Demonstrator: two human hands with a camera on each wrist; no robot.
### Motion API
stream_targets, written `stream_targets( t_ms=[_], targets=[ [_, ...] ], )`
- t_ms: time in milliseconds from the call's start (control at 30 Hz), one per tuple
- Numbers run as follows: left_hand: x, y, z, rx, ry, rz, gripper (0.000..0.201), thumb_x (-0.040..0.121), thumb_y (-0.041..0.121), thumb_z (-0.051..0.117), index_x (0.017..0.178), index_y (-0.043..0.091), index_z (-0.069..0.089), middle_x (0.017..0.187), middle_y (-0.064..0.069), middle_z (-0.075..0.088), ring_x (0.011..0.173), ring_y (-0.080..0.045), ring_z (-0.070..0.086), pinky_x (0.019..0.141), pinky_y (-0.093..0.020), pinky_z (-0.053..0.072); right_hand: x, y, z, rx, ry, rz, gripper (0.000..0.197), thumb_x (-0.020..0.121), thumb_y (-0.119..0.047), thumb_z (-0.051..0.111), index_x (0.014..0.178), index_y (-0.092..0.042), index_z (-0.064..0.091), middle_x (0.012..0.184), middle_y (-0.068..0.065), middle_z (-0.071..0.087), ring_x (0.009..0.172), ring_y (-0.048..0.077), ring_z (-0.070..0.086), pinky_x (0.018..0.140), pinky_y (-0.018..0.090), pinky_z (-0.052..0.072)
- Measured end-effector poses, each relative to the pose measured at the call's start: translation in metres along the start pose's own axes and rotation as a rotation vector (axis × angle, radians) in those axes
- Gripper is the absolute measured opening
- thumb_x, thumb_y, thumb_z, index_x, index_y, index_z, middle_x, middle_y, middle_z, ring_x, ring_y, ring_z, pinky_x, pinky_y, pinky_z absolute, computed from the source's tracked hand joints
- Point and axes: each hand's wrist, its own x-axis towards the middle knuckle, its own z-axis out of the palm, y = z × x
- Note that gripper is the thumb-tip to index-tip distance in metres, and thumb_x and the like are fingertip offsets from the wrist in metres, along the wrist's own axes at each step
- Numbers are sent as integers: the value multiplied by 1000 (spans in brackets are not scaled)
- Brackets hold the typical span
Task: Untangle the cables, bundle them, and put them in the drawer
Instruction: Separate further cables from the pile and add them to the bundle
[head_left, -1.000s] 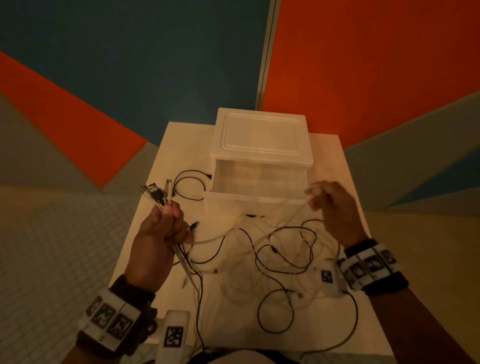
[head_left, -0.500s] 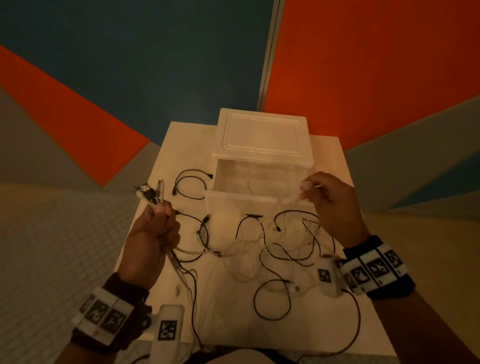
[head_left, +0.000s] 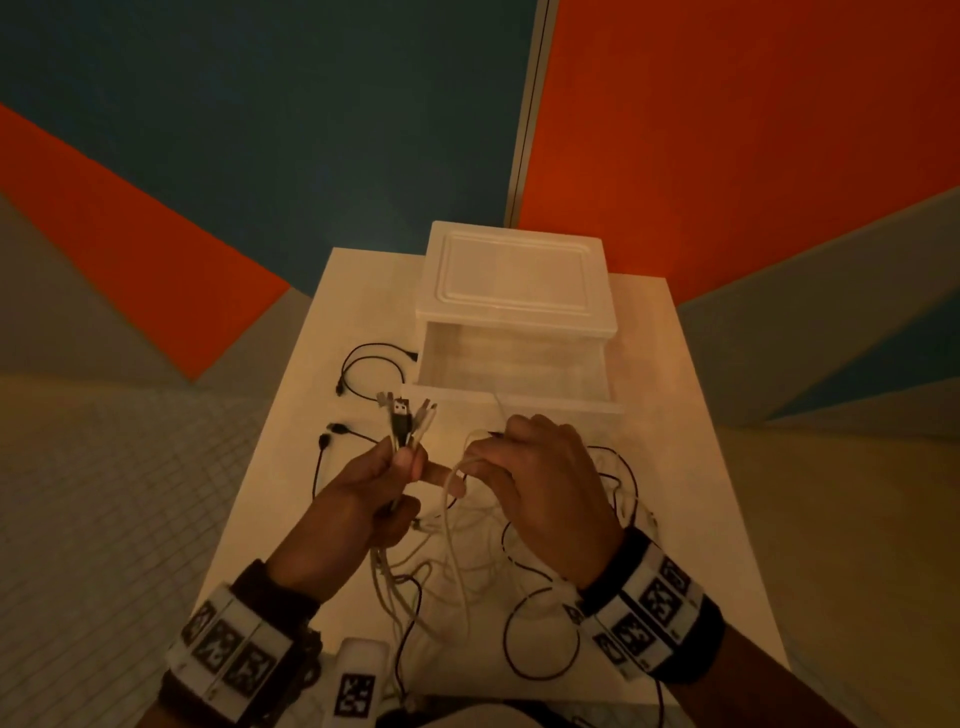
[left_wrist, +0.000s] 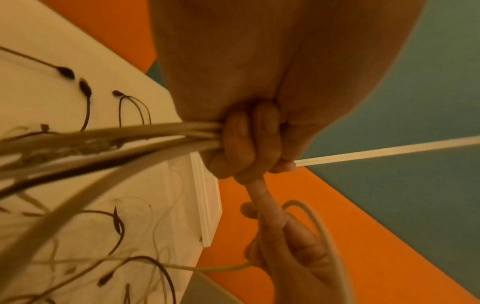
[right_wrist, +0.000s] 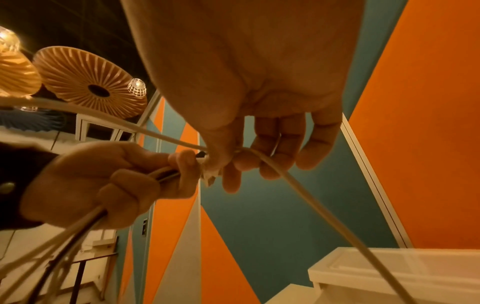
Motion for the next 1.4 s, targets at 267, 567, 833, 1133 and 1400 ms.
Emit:
stream_targets(
  t_ms=[267,567,833,1133,1400],
  targets=[
    [-5,5,5,-80,-66,-59,19,97,19,44,87,8,56,94,-20,62,44,-9,19,43,-21,19,-4,5,18,-33,-24,-15,31,93,-44,44,94,-32,72,71,-6,47,65,17,54,65,29,35],
    [-4,9,-2,-42,-148,7,21,83,31,63,81,10,64,73,-23,42,48,-9,17,44,-21,17,-3,33,31,146,-92,31,22,97,-28,49,92,-20,69,81,-5,52,74,16,54,68,30,43],
    [-5,22,-42,-99,21,56,21,92,15,45,79,13,62,72,-4,47,52,-13,14,44,-23,15,-7,96,14,337,105,316,25,97,-16,45,84,-25,64,87,7,51,76,24,56,75,49,51],
    [-4,15,-43,131,100,37,23,97,27,49,85,10,60,75,-5,54,51,-9,26,45,-20,22,3,26,-89,659,261,2,28,98,-23,48,84,-4,62,81,13,57,76,28,56,70,38,46],
    [-2,12,-31,140,195,130,32,98,18,44,104,-11,57,75,-18,38,52,-12,29,48,-24,22,16,15,-55,431,-3,14,30,96,-39,49,71,-26,58,65,-2,53,64,15,52,62,37,43]
  ],
)
